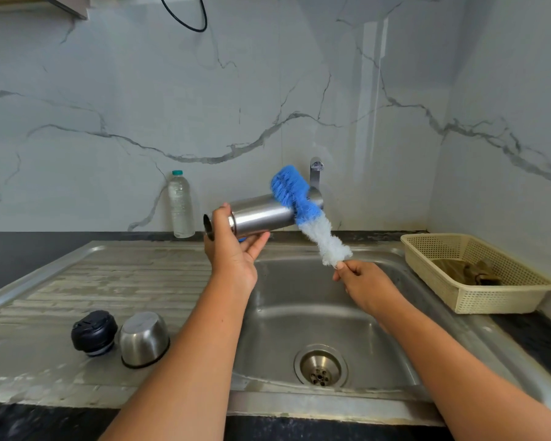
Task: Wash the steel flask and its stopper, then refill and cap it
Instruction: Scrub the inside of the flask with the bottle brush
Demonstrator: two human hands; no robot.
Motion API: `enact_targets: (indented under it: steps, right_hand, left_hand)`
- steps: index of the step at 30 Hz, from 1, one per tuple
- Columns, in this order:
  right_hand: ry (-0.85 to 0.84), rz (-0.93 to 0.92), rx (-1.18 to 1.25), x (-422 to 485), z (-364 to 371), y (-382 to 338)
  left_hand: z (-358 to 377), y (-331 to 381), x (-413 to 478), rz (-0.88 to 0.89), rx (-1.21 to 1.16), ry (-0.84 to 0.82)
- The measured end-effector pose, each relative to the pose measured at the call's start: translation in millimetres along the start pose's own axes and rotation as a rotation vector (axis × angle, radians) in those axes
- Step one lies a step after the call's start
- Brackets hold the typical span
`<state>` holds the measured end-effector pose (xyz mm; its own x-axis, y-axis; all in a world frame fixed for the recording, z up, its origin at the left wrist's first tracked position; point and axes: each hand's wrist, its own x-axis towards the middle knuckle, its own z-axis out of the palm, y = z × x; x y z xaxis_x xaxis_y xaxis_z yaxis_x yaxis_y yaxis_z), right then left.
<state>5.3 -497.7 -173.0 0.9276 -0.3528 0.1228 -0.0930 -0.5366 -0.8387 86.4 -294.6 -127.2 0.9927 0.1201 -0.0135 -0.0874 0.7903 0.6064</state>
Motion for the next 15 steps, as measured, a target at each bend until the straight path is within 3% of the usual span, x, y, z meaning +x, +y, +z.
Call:
enact_targets:
  steps: [6,11,15]
  right_hand:
    - [-0.049,0.039,-0.105,-7,-12,10]
    - [-0.024,0.005,0.007,-5,4,-1]
    - [-0.014,-0.007,-0.012,-7,1,2]
  left_hand:
    - [-9,10,9,0.039,-0.073,0.063]
    - [-2,1,-2,0.026,0.024,0.005]
    - [-3,4,4,0.043,-0.038,0.026]
